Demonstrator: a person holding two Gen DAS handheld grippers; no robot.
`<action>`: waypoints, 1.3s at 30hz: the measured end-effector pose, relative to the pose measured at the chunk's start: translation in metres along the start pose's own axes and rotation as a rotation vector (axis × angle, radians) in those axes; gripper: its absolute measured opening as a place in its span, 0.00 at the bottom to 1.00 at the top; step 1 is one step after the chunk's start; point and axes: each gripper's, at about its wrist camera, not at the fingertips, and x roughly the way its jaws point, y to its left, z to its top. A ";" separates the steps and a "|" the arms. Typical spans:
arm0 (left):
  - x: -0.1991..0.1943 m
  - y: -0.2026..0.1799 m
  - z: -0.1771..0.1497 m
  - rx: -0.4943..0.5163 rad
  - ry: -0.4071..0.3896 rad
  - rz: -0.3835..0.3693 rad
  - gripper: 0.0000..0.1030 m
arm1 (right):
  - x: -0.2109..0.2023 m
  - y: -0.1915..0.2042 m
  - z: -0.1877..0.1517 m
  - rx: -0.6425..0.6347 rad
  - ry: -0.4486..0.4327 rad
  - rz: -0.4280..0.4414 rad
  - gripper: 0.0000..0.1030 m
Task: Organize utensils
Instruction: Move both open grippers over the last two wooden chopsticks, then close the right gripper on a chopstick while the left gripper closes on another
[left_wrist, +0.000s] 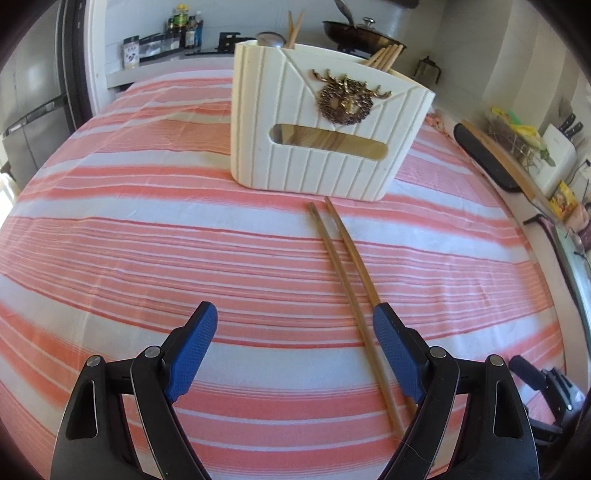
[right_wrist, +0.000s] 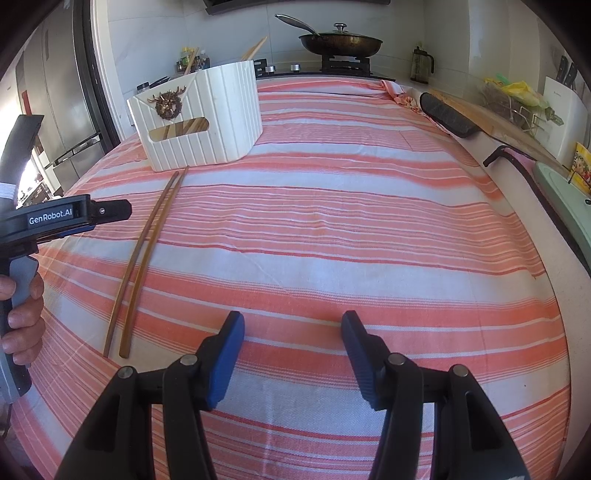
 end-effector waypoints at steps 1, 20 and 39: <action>0.003 -0.005 -0.001 0.014 0.004 0.007 0.85 | 0.000 -0.001 0.000 0.002 -0.001 0.002 0.54; 0.003 -0.006 -0.016 0.162 0.007 0.018 0.04 | -0.010 0.073 0.034 -0.134 0.040 0.198 0.52; -0.036 0.078 -0.039 0.207 0.055 -0.067 0.05 | 0.016 0.109 0.024 -0.165 0.089 0.047 0.07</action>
